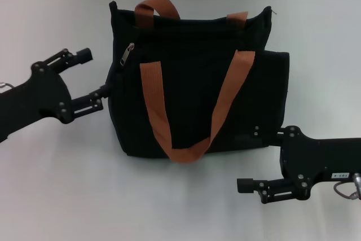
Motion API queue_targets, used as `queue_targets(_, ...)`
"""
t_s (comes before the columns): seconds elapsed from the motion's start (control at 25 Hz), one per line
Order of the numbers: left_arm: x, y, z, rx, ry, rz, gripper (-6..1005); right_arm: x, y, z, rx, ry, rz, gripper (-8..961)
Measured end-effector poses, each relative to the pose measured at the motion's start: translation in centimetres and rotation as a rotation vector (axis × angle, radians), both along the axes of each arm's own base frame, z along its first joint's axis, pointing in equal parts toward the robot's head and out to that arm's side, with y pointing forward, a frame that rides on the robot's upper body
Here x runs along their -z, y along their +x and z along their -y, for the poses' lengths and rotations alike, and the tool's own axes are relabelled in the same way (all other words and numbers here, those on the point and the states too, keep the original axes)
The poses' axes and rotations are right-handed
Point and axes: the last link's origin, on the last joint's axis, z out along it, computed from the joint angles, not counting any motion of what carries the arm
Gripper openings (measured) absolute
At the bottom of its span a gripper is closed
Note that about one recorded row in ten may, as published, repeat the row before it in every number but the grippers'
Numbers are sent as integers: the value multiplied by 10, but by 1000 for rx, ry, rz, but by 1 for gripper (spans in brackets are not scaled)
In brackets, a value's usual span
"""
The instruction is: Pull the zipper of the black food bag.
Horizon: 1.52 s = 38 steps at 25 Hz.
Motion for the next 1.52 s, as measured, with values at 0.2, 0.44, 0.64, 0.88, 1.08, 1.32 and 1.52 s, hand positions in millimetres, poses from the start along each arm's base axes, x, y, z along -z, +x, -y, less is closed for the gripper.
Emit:
queue_targets(0.2,10,0,-10,-18,41,-50,828,-1,-1,1,-2,-10,-6,816)
queue_targets(0.44,17,3,-22,-13,71,-104,827,-2,-2,1,2,-16,-11,816)
queue_targets(0.64,19,7,-27,2,86,-118,826,-2,-2,1,2,-15,-14,816)
queue_targets(0.88,25,19,-35,53,134,-125,826,-3,-3,0,4,-12,-20,817)
queue_targets(1.08,22,19,-35,49,192,-107,825,-4,-3,0,5,-7,-21,816)
queue_targets(1.32,20,16,-31,65,235,-129,752,-4,-3,-1,5,-2,-18,817)
queue_targets(1.52,20,16,-31,66,253,-128,581,-4,-5,-4,-2,-1,-16,817)
